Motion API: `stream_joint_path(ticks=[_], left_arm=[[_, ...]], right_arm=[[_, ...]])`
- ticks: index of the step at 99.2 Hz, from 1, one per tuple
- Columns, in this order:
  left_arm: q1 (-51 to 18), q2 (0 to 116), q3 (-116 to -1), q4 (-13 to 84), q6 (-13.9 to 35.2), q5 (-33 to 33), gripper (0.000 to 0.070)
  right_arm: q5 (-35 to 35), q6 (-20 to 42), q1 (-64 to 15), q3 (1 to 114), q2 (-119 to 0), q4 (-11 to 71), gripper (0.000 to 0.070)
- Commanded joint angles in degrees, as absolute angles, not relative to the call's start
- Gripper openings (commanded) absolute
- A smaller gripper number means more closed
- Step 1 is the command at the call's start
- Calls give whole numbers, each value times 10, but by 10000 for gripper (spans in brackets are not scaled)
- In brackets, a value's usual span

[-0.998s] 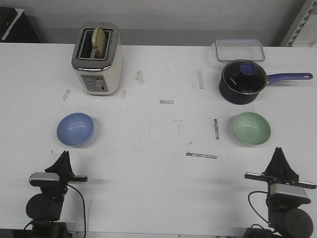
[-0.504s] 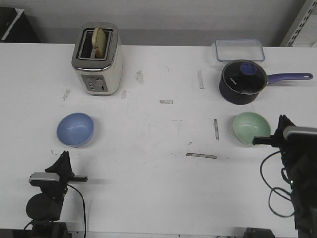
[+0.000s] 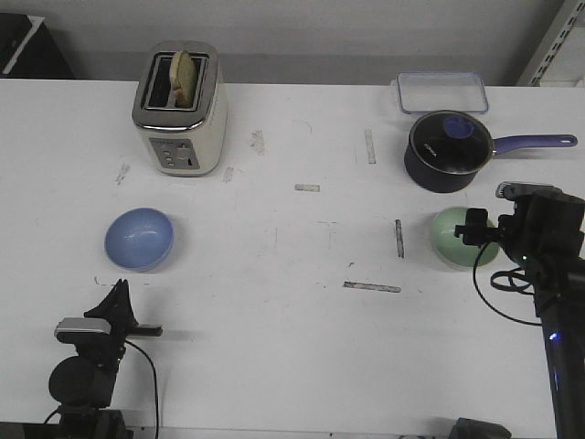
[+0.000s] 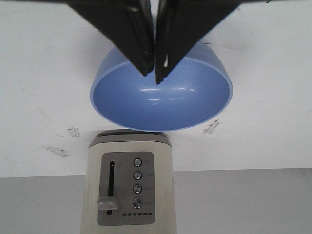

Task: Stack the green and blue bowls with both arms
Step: 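Move the right gripper over the pale green bowl and grasp its rim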

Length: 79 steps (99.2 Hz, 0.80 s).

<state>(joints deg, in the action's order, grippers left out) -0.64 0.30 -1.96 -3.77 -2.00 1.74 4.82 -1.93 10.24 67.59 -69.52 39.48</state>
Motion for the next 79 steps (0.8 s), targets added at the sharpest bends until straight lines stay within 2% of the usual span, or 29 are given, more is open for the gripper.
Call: stream_joint_path(ticks=[1,26,55,62,79], left_arm=[[-7,2,-7,-44,-19,18,2],[-7,2,-7,-44,-19,18,2],[-7,2,-7,-44,-19,18,2],[-7,2,-7,-44,-19,18,2],[-7,2,-7,-44,-19,18,2]], right_arm=[[54,-49,119,690,-718,396,485],[77,-86,180,690,-800,404,483],[77,-91,187,690,-895,384,479],[77,-91,187,690,-911,380,420],[77,-91,187,690,-935,370,136]])
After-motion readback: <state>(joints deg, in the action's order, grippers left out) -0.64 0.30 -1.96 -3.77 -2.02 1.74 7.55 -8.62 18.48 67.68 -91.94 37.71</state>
